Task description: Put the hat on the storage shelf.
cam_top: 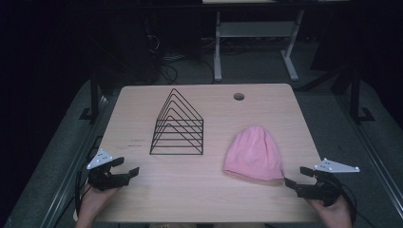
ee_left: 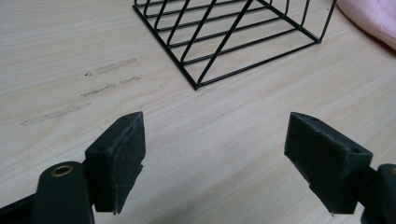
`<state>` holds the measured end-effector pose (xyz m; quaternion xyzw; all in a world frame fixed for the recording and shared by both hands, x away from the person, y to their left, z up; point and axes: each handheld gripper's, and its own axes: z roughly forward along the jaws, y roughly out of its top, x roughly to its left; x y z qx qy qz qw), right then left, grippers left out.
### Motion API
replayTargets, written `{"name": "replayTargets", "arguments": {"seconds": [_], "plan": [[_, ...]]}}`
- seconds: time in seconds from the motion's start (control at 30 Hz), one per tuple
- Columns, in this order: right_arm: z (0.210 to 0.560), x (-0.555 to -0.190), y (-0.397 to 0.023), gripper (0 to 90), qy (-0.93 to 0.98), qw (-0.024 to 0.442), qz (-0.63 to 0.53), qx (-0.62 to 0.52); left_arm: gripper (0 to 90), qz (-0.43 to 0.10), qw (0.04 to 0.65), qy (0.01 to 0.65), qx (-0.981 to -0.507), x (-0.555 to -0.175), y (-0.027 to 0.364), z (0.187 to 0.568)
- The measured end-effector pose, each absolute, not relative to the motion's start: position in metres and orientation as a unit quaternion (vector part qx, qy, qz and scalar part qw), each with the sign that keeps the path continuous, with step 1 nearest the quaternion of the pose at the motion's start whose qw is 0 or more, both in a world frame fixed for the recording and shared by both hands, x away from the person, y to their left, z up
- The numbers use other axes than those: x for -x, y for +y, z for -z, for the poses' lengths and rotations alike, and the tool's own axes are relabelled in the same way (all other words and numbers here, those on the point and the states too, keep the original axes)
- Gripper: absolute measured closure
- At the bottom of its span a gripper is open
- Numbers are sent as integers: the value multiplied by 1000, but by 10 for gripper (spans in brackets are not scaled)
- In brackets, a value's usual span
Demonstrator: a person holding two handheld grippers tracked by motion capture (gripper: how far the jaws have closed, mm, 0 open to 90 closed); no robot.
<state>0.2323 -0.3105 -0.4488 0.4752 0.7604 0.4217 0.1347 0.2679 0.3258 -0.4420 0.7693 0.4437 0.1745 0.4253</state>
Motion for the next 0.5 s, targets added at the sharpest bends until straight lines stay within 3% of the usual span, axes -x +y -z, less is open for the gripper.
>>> {"name": "replayTargets", "arguments": {"seconds": [0.5], "plan": [[434,-243,-297,163,776,137,-413,-457,203,-176,416,434,-779,-268,319,444]]}}
